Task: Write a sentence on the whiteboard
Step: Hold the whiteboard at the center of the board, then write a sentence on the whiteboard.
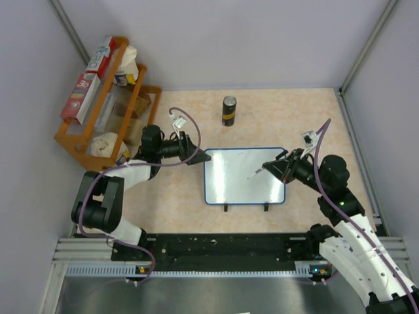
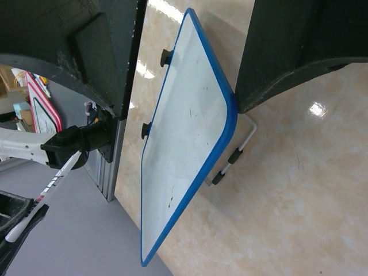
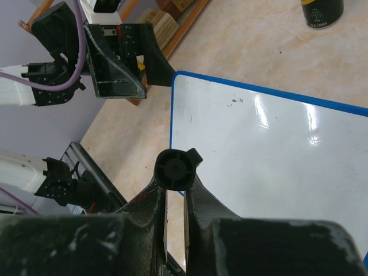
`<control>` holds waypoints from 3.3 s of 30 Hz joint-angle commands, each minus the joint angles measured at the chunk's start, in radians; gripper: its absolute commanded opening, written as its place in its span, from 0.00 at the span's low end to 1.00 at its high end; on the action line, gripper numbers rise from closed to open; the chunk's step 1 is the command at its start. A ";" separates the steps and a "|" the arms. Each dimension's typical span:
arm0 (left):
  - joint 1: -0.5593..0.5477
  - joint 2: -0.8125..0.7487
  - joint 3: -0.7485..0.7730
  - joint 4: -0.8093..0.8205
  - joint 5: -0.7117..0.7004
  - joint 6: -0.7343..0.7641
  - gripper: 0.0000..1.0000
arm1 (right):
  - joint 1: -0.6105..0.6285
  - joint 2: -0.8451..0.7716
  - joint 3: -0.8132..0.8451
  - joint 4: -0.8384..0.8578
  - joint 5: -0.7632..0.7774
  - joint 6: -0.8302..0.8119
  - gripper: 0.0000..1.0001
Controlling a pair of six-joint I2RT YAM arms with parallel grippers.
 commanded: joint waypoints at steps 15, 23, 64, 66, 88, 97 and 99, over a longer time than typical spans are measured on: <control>0.004 0.204 0.034 0.326 0.173 -0.097 0.24 | -0.004 0.039 0.009 0.051 -0.030 -0.021 0.00; 0.004 0.188 0.011 0.213 0.154 -0.043 0.00 | -0.004 0.055 0.012 0.077 -0.004 -0.049 0.00; 0.004 -0.023 -0.124 -0.083 -0.015 0.148 0.00 | 0.714 0.446 0.056 0.710 0.737 -0.436 0.00; 0.004 -0.017 -0.125 -0.083 -0.015 0.148 0.00 | 0.717 0.458 0.062 0.722 0.759 -0.433 0.00; 0.004 -0.011 -0.125 -0.076 -0.005 0.153 0.00 | 0.717 0.565 0.056 0.772 0.834 -0.416 0.00; 0.004 -0.016 -0.128 -0.079 -0.005 0.156 0.00 | 0.717 0.578 0.013 0.784 0.866 -0.406 0.00; 0.004 -0.017 -0.127 -0.080 -0.005 0.158 0.00 | 0.717 0.576 0.004 0.782 0.868 -0.405 0.00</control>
